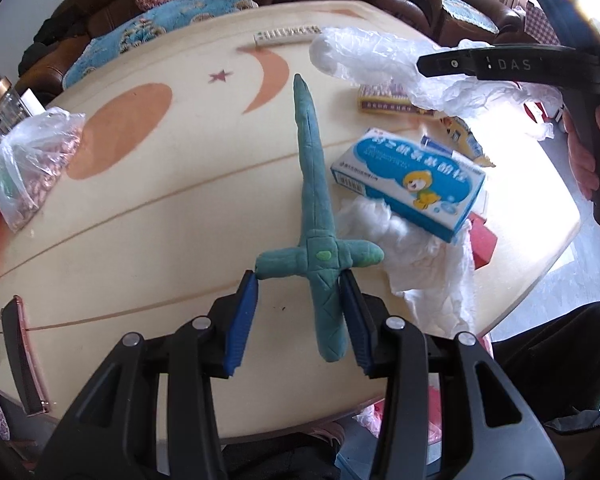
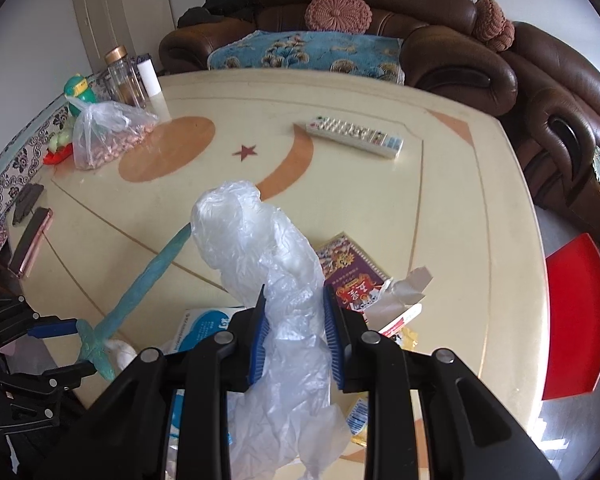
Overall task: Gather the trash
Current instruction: 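Grasp the clear plastic bag with the right tool while the left tool grasps the green sword, then carry the plastic bag and green sword with both tools over the pink bin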
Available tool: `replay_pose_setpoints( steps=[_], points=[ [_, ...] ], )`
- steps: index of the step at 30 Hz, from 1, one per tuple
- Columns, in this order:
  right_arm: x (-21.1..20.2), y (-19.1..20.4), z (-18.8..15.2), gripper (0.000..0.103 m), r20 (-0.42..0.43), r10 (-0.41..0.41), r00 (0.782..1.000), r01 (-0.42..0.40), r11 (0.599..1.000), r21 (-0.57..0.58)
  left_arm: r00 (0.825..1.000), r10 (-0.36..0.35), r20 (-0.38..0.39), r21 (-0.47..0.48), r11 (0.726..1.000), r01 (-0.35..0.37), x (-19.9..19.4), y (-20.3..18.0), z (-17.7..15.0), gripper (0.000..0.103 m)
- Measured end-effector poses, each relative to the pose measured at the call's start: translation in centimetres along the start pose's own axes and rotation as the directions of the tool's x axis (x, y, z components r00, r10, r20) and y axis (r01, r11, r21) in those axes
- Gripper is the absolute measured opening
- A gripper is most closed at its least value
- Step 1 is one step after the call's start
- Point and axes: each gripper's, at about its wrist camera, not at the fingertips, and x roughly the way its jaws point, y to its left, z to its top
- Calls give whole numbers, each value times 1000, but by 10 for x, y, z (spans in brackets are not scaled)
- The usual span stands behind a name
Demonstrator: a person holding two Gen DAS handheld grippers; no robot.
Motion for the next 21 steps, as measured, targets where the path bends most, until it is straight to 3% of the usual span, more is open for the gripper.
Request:
replay_pose_setpoints(
  steps=[11,21],
  points=[
    [-55,6,-5,25,65,-30,997,30,1000,8,998,18,65,4,1000,-19,-40,-7,-2,42],
    [-125,14,-35,25,132,-83,988,83,997,8,990,25,142,47,998,-32,-94,-32,-17,42]
  ],
)
